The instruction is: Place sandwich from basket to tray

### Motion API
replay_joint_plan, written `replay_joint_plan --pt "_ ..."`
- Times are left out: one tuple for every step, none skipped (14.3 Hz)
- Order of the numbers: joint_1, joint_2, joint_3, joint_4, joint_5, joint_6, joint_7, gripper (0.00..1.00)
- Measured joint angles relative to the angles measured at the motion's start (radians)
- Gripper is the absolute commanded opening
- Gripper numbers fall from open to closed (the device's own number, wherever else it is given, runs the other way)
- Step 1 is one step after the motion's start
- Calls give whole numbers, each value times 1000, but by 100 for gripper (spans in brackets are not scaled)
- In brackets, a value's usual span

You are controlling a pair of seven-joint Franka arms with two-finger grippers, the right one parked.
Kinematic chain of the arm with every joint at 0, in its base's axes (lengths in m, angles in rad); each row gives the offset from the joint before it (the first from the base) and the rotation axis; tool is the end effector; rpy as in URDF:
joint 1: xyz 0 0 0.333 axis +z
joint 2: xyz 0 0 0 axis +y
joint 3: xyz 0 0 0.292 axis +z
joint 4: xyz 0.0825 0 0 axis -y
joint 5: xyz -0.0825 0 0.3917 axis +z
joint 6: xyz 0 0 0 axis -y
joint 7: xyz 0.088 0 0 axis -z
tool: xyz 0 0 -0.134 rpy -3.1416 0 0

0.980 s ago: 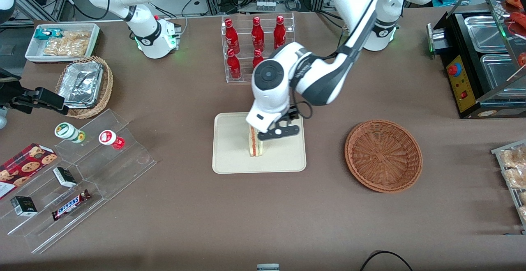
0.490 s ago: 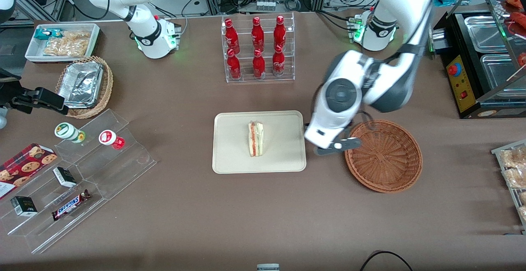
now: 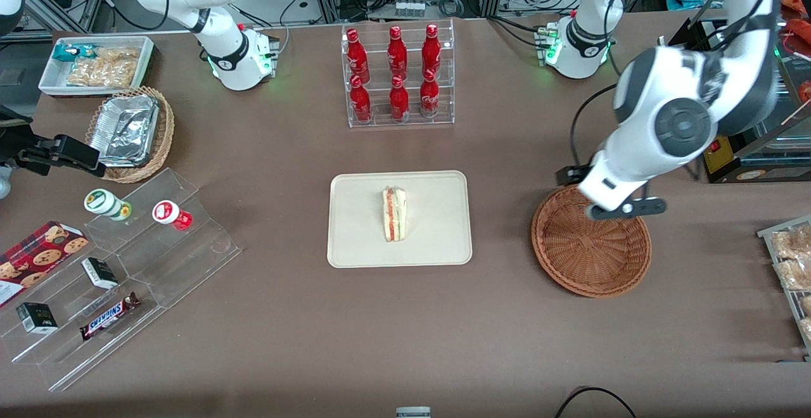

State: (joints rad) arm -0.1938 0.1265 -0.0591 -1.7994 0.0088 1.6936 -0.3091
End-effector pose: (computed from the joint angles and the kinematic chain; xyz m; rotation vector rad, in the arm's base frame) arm 0.5518 -0.1407 0.4029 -3.0562 -0.0821 0.3419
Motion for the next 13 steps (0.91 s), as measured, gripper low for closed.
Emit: replay_joint_plan --pt "21 -22 0 -2 -3 -14 29 100" --pt "43 -43 0 -3 -5 -26 54 100" --pt "68 -66 -1 -2 -7 -51 87 100" --pt "95 -88 -1 0 -11 -81 133 100" --pt "122 -107 -2 6 -14 -105 179 100" --pt "150 -127 -4 16 -16 -126 225 100" --pt "178 -145 -9 31 -17 -147 262 100" --pt "207 -161 -19 50 -18 -168 283 100" --pt "232 -172 -34 72 -18 -184 292 100" --pt "247 -178 -44 93 -18 -193 295 100" --pt "255 -181 -50 112 -14 -196 295 100" --pt "256 -181 -51 128 -4 -196 295 100" --pt "257 -181 -52 137 11 -196 295 100"
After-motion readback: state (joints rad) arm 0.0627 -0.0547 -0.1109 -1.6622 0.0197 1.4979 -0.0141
